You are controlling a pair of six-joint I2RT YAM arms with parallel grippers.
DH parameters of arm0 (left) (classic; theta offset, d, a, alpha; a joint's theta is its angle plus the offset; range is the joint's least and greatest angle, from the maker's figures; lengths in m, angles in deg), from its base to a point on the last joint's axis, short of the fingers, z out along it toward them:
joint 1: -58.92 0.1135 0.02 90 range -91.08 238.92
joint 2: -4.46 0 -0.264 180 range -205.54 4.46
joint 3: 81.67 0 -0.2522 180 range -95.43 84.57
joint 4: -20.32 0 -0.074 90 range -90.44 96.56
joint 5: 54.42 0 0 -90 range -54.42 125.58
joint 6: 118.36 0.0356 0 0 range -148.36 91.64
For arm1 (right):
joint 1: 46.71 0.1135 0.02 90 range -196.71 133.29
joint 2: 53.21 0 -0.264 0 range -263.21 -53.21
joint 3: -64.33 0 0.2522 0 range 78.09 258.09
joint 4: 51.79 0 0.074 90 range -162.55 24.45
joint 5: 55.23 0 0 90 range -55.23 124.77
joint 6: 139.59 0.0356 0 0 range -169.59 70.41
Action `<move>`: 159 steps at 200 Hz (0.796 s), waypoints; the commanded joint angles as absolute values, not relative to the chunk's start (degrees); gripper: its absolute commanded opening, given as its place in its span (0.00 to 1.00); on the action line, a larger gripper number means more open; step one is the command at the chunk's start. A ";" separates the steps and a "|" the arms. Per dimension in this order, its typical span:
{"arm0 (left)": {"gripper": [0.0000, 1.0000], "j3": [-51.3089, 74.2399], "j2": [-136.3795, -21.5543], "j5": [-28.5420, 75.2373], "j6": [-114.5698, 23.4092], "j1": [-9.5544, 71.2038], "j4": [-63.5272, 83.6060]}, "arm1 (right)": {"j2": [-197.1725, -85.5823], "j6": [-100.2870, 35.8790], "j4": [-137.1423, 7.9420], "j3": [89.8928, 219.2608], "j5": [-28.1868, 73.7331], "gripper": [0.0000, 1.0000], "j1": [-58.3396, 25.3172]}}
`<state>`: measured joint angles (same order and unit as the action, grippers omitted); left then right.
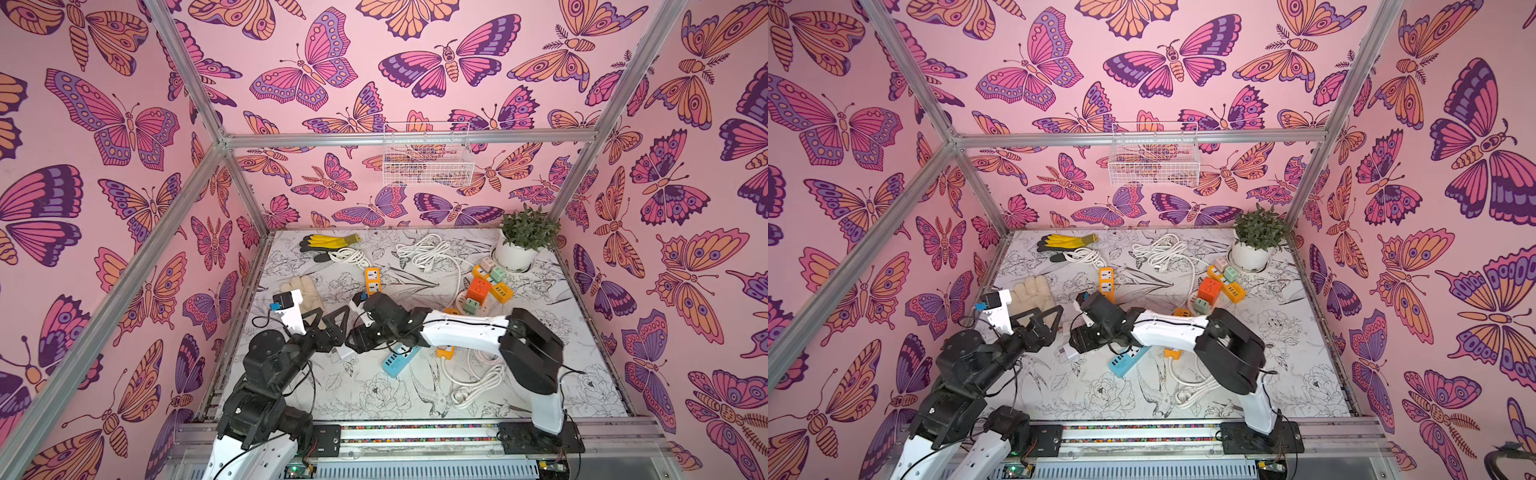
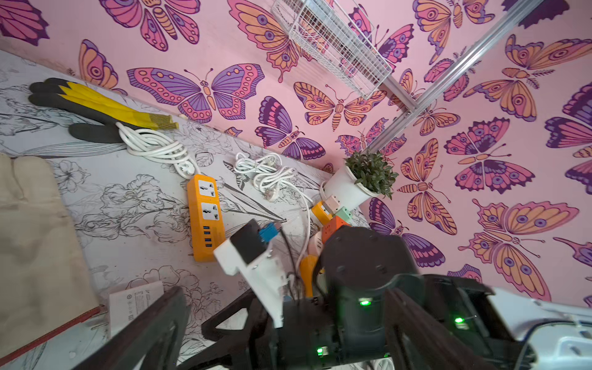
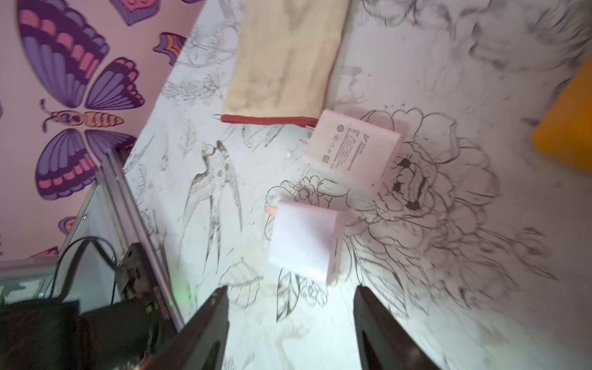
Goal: Pull the plug off the socket
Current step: Place the plug at the center of the board.
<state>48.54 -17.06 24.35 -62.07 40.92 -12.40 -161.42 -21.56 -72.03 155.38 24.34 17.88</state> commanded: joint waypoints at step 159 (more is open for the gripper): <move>0.98 61.18 -51.07 26.22 -42.22 9.72 15.00 | -94.48 -41.87 -65.74 101.74 36.49 0.99 -0.42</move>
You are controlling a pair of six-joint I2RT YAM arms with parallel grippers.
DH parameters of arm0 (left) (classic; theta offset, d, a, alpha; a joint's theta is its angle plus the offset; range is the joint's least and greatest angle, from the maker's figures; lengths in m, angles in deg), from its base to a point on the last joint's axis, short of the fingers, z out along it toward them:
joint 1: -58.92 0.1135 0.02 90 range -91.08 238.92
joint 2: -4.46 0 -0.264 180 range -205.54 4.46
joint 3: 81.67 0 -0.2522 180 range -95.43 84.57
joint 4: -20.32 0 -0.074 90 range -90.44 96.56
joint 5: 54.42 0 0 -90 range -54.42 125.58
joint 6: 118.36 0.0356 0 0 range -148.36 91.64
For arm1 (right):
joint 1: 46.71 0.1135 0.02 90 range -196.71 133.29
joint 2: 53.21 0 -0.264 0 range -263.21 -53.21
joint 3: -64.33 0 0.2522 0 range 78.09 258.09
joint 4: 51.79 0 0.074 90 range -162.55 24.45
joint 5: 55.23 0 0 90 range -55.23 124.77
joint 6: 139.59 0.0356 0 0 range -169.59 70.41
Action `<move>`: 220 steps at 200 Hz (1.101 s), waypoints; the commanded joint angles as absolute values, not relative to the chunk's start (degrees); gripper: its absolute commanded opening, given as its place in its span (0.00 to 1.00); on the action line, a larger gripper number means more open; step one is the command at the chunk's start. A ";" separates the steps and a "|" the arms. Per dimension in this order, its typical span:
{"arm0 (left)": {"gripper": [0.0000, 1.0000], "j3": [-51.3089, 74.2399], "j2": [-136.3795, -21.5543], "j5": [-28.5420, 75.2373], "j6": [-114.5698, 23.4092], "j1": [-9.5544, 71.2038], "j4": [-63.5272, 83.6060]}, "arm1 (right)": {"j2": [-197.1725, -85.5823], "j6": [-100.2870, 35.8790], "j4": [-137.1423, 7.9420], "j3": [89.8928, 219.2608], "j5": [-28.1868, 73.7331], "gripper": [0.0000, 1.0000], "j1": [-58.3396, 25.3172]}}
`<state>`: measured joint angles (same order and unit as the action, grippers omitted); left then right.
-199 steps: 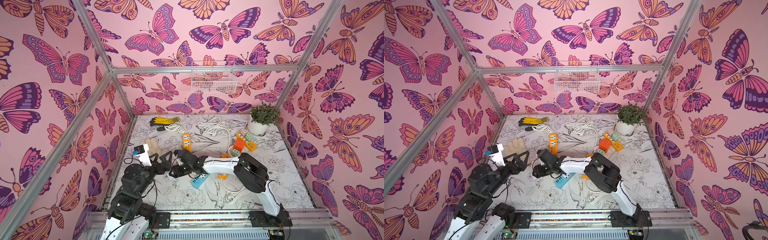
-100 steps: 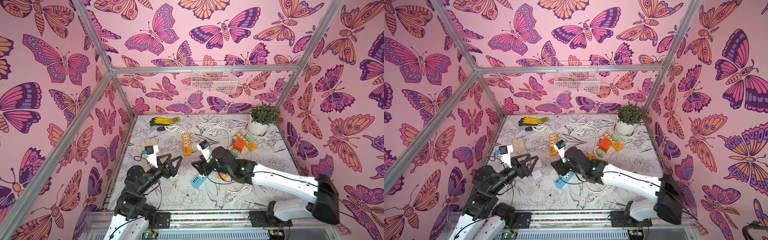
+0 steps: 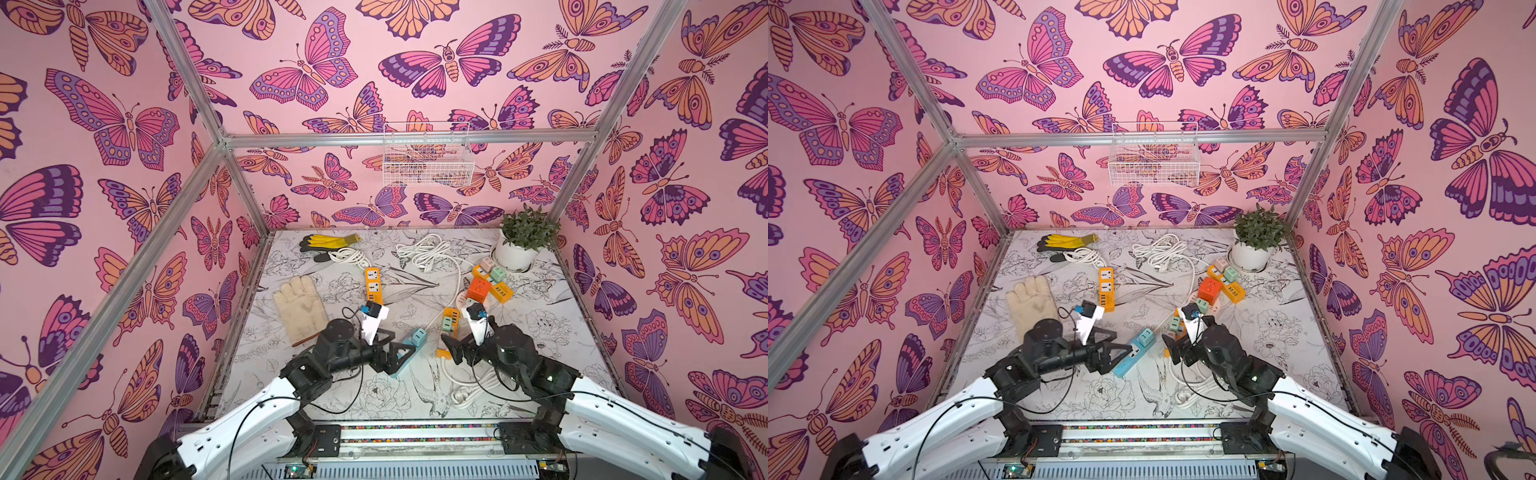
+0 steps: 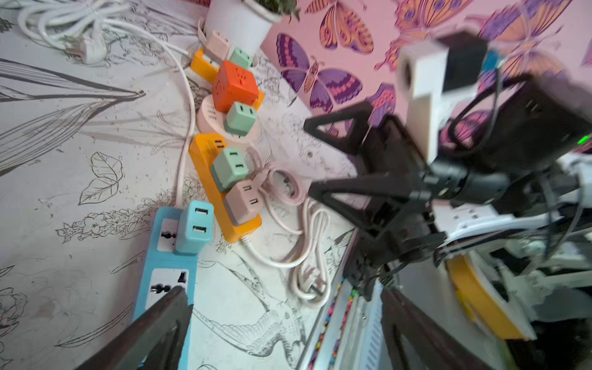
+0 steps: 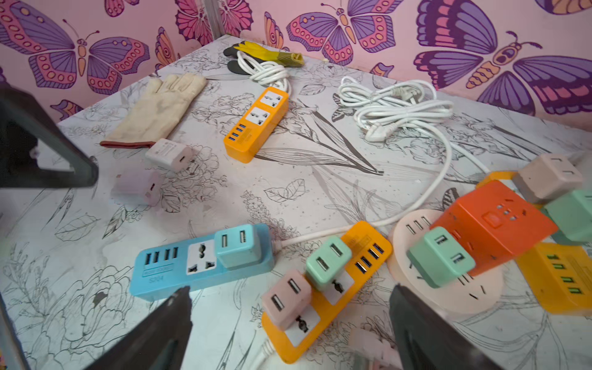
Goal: Pull the plug off the socket
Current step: Place the plug at the center of the board, then remove the plug from the socket.
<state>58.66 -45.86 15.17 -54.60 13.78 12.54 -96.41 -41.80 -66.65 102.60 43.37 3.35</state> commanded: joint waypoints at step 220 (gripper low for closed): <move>0.55 71.17 -77.90 39.66 -26.31 6.11 41.68 | -116.90 -46.75 -69.91 113.42 20.27 0.94 -1.83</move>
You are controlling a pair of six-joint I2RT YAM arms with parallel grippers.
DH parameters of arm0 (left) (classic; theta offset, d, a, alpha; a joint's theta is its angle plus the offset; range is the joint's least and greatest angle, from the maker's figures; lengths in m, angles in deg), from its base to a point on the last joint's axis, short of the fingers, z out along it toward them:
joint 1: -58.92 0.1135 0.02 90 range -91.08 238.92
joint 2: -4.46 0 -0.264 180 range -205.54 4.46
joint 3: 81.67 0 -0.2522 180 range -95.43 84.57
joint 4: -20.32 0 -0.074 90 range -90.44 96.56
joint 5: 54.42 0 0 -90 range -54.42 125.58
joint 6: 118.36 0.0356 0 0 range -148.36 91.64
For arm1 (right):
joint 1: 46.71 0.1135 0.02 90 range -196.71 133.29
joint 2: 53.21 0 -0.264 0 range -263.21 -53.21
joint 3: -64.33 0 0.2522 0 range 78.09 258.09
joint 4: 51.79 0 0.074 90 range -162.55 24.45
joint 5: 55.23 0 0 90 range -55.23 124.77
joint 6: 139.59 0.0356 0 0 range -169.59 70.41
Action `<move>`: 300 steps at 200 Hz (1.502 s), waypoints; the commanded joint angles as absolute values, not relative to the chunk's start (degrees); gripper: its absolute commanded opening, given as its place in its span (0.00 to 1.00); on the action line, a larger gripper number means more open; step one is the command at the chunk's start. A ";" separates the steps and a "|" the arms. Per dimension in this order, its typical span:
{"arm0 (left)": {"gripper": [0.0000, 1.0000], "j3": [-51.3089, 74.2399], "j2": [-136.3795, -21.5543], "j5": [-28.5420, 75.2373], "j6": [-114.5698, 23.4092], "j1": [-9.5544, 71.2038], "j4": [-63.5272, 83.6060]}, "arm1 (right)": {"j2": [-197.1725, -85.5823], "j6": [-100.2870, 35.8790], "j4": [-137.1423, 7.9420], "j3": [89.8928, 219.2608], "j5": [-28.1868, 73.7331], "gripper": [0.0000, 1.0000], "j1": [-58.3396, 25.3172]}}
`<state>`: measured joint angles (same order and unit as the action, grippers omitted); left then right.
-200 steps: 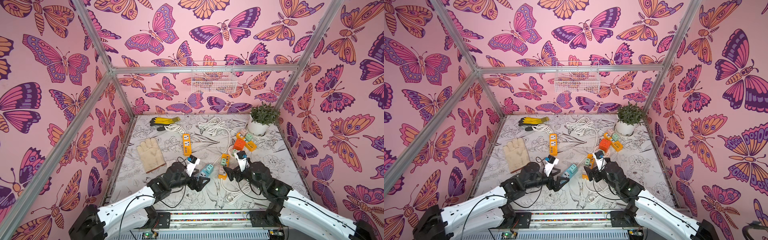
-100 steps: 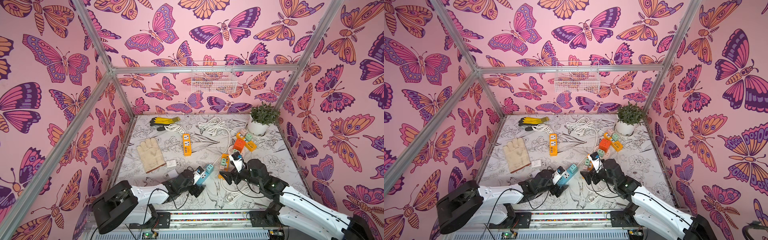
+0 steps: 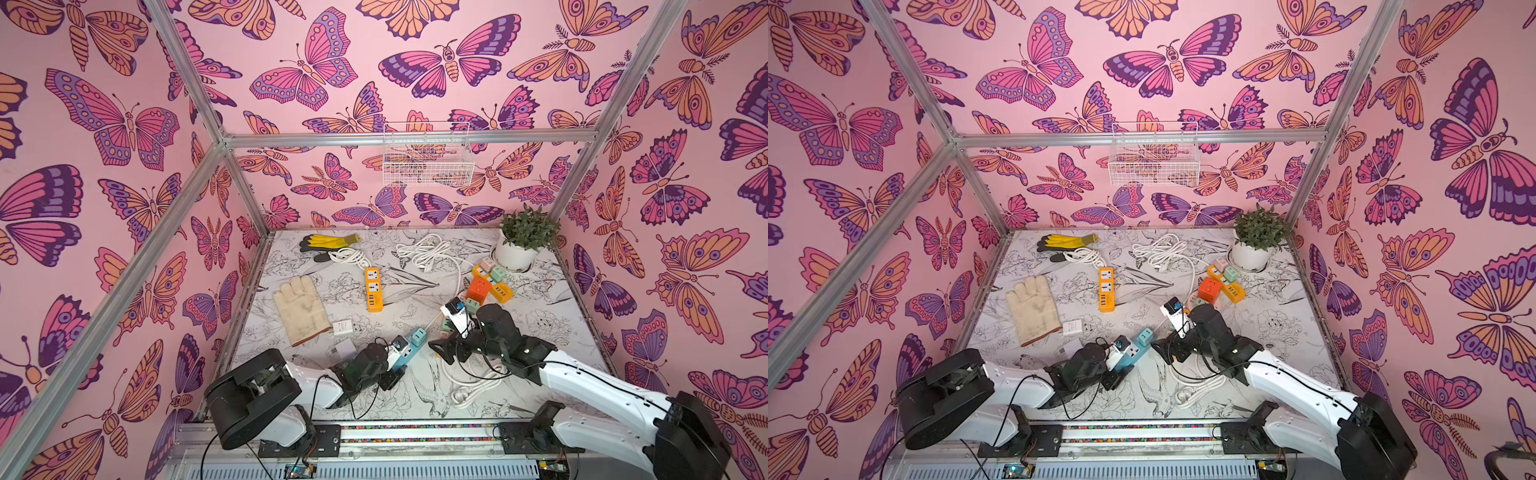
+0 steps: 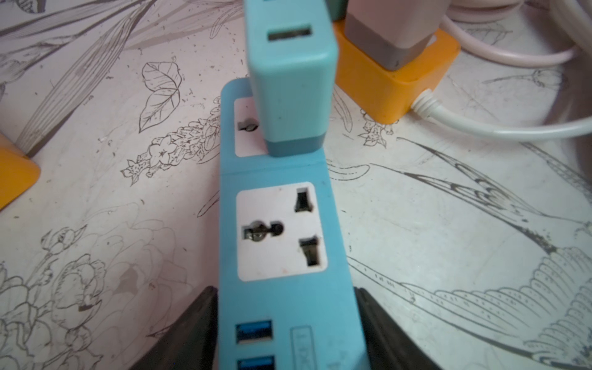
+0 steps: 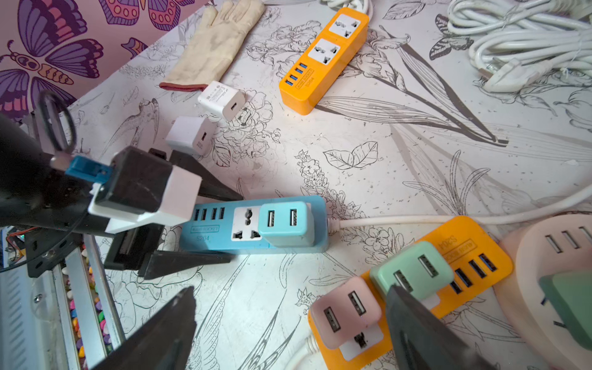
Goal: Pull the plug off the socket
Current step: Remove the plug from the socket.
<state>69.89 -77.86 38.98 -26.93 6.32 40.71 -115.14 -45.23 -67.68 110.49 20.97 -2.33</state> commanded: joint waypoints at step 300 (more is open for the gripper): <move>0.27 70.77 -78.46 36.36 -25.58 6.10 40.13 | -148.88 -37.61 -91.15 139.37 37.29 0.44 10.58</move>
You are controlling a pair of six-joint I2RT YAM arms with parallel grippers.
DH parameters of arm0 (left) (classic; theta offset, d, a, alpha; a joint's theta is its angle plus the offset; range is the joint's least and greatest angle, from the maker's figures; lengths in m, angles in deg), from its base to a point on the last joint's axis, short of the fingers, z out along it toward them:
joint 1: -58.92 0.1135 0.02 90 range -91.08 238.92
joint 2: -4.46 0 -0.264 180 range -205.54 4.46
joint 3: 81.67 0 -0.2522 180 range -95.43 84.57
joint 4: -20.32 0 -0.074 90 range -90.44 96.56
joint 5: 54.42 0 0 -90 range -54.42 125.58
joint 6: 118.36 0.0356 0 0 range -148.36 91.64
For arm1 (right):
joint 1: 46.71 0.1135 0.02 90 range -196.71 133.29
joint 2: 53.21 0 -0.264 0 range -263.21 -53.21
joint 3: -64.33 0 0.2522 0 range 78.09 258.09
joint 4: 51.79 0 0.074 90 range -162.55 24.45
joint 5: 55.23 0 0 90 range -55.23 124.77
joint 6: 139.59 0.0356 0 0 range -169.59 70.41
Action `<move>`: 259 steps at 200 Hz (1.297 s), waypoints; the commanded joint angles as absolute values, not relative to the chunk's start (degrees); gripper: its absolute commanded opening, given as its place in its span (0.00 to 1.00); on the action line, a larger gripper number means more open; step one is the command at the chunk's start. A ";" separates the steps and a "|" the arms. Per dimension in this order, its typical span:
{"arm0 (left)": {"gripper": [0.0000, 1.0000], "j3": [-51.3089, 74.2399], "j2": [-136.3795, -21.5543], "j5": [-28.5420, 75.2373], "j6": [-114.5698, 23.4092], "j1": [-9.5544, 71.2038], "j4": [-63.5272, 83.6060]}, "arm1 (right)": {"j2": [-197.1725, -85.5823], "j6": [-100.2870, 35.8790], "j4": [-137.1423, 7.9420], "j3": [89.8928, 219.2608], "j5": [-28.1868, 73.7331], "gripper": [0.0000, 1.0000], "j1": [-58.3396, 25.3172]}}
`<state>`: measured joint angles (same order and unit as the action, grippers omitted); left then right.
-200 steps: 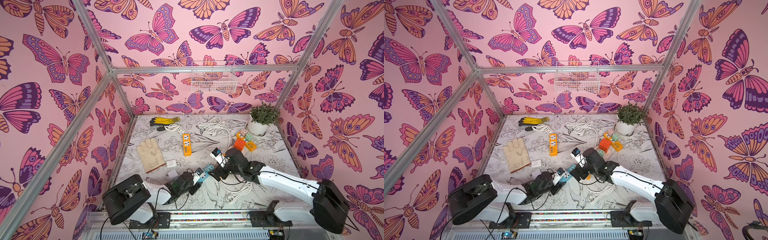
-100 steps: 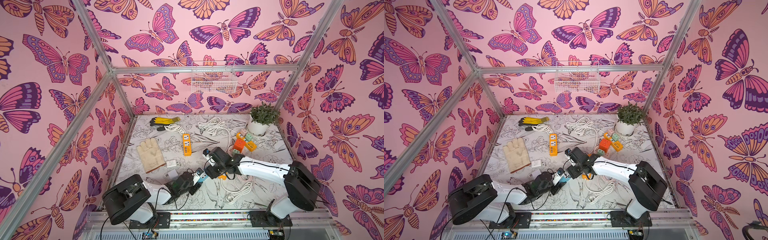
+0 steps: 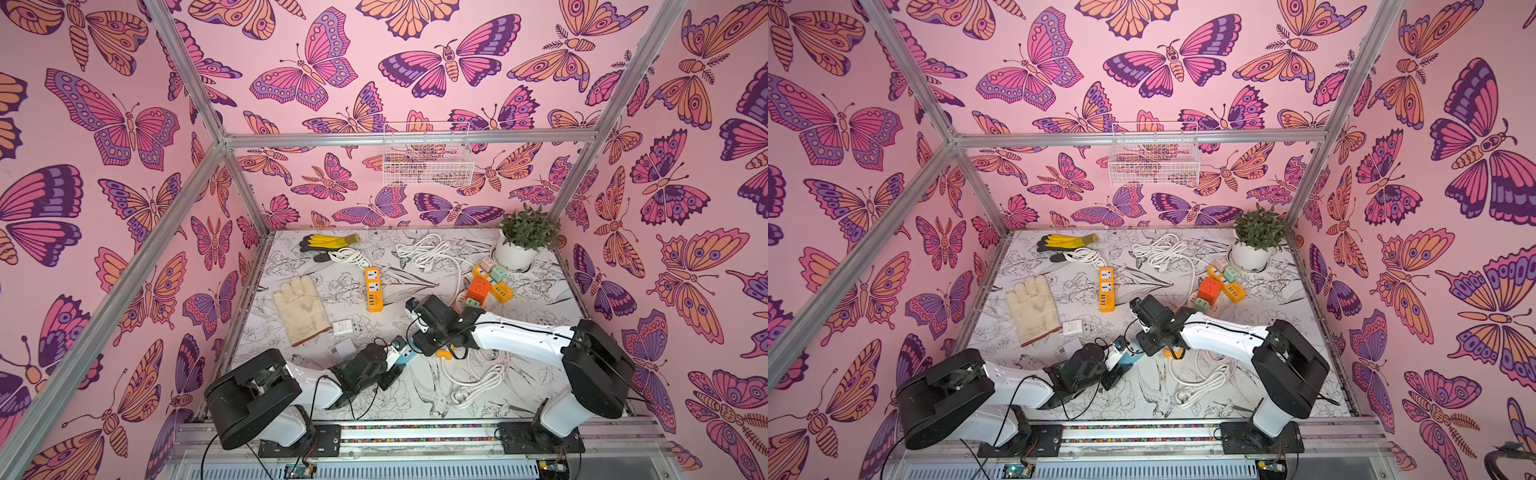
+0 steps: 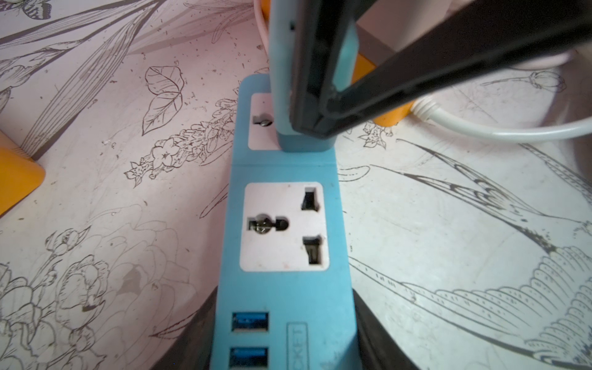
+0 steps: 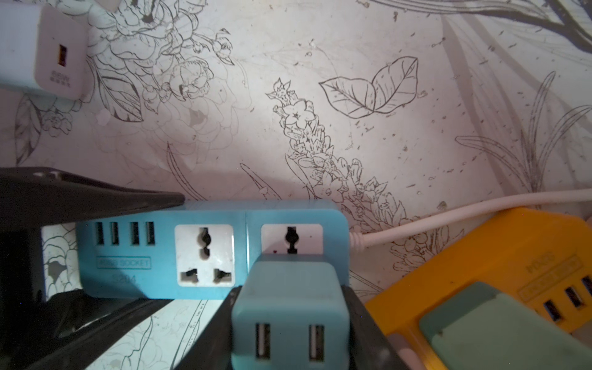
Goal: Pull the plug off the socket
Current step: Remove the plug from the socket.
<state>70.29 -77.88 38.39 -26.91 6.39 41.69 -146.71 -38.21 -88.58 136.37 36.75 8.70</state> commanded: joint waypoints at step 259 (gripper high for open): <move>0.26 71.14 -77.96 37.94 -26.16 6.17 40.15 | -143.72 -36.27 -85.79 131.60 43.20 0.37 13.26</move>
<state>70.26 -77.82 38.12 -26.88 6.22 41.85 -144.24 -37.38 -86.52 133.24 36.58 8.62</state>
